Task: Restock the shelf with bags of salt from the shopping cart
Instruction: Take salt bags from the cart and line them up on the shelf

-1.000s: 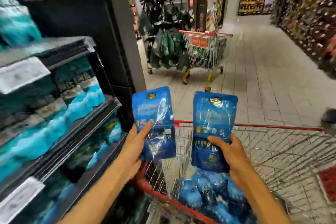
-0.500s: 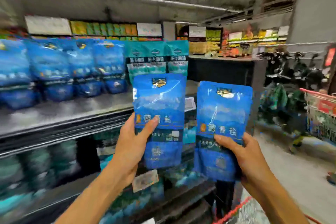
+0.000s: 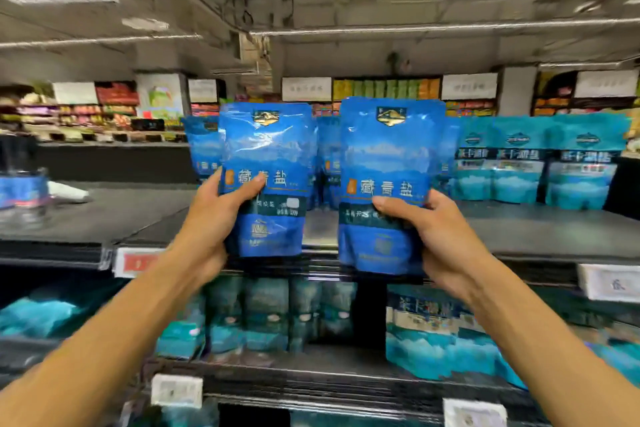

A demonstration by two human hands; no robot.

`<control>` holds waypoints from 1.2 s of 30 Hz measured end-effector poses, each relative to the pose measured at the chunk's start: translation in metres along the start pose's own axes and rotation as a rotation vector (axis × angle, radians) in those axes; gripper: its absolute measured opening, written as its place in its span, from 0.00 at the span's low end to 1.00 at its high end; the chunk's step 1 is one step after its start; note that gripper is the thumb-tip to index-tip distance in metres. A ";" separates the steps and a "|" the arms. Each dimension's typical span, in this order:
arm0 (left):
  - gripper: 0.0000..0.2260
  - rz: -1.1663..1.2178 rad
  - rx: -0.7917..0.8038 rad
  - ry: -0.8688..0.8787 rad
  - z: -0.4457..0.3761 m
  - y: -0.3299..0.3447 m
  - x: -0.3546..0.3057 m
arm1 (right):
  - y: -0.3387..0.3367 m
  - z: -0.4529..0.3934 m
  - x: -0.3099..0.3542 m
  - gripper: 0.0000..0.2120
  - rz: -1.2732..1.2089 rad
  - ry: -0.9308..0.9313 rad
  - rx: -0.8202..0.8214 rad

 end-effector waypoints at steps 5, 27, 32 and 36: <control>0.13 -0.055 -0.081 -0.006 -0.066 -0.086 -0.021 | 0.089 -0.075 -0.019 0.13 -0.024 0.081 0.041; 0.17 -0.800 0.243 -0.099 -0.194 -0.178 0.041 | 0.174 -0.180 -0.067 0.30 1.246 0.031 0.019; 0.16 -0.895 0.201 -0.092 -0.195 -0.173 0.042 | 0.178 -0.178 -0.060 0.30 1.369 -0.032 -0.011; 0.19 -0.999 0.127 -0.065 -0.192 -0.174 0.037 | 0.177 -0.173 -0.060 0.30 1.382 -0.052 0.004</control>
Point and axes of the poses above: each hand's wrist, its own z-axis away from the middle knuckle, its own y-axis out of the palm, x = y × z, the point moved 8 cm from there along -z, towards the middle knuckle, and after that the axes turned 10 degrees about z, right-handed, at the moved point
